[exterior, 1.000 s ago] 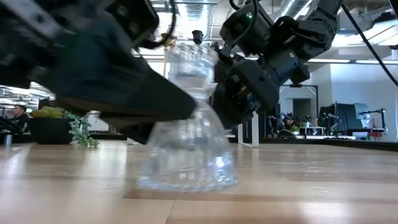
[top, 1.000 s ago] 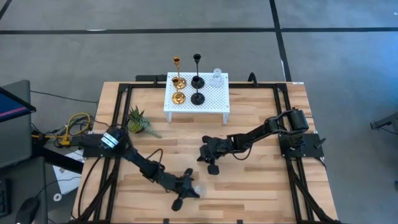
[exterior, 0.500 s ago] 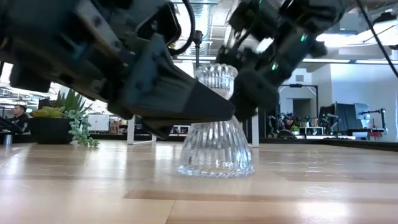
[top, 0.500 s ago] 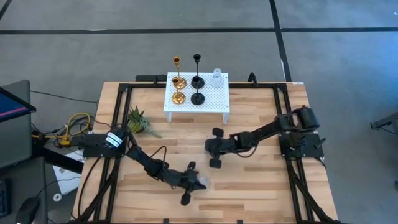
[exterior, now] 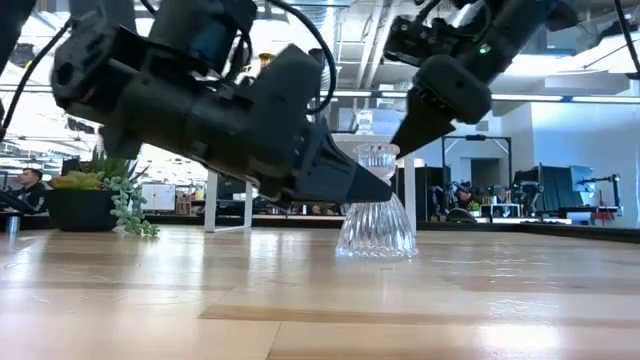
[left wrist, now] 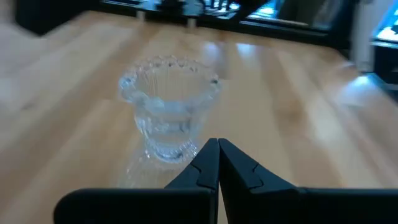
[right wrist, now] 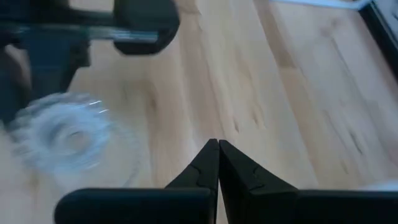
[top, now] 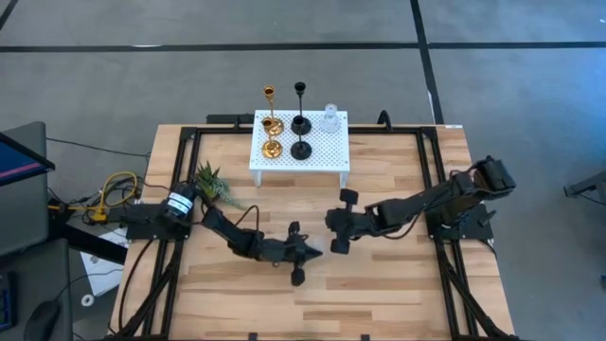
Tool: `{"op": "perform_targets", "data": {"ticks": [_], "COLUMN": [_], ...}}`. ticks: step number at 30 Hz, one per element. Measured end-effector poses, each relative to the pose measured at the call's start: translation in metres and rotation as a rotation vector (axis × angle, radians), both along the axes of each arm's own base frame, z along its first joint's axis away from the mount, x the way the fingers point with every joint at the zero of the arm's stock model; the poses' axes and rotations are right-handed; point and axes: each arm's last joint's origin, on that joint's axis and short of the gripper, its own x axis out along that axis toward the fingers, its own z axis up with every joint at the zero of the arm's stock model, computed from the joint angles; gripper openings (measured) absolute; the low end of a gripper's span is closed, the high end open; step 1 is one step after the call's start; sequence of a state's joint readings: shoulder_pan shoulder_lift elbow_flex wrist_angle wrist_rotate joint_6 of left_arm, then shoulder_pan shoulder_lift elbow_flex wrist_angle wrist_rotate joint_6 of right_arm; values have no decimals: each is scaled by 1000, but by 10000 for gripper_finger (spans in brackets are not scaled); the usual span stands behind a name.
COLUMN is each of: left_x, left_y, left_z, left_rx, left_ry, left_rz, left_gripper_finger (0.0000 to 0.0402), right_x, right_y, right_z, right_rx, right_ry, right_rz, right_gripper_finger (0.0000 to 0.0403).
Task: Pick & Place candle stick holders
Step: Move the transparent glass candle holder to the middle of the table, then put the transparent glass candle holder on the shelf
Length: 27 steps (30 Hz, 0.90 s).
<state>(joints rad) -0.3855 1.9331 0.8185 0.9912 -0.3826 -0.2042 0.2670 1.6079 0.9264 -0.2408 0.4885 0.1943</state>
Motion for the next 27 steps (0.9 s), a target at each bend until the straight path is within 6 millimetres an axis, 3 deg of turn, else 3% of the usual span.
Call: {"op": "perform_targets", "data": {"ticks": [7, 14, 18, 27], "left_x": [10, 5, -15, -86], "left_y": [29, 18, 20, 39], "left_z": [-1, 3, 9, 22], "left_rx": [33, 60, 134, 122], "left_ry": [7, 21, 34, 19], "left_rz": [40, -104, -126, -170], "left_gripper_finger": [3, 3, 3, 3], "right_x": [-21, -47, -59, -68], "right_y": [7, 17, 26, 29], "right_z": [-16, -46, -56, -69], "right_rx": [38, 71, 51, 74], "right_ry": [23, 49, 1, -209], "right_rz": [-44, -86, -68, 5], "right_gripper_finger": [0, 0, 0, 0]}}
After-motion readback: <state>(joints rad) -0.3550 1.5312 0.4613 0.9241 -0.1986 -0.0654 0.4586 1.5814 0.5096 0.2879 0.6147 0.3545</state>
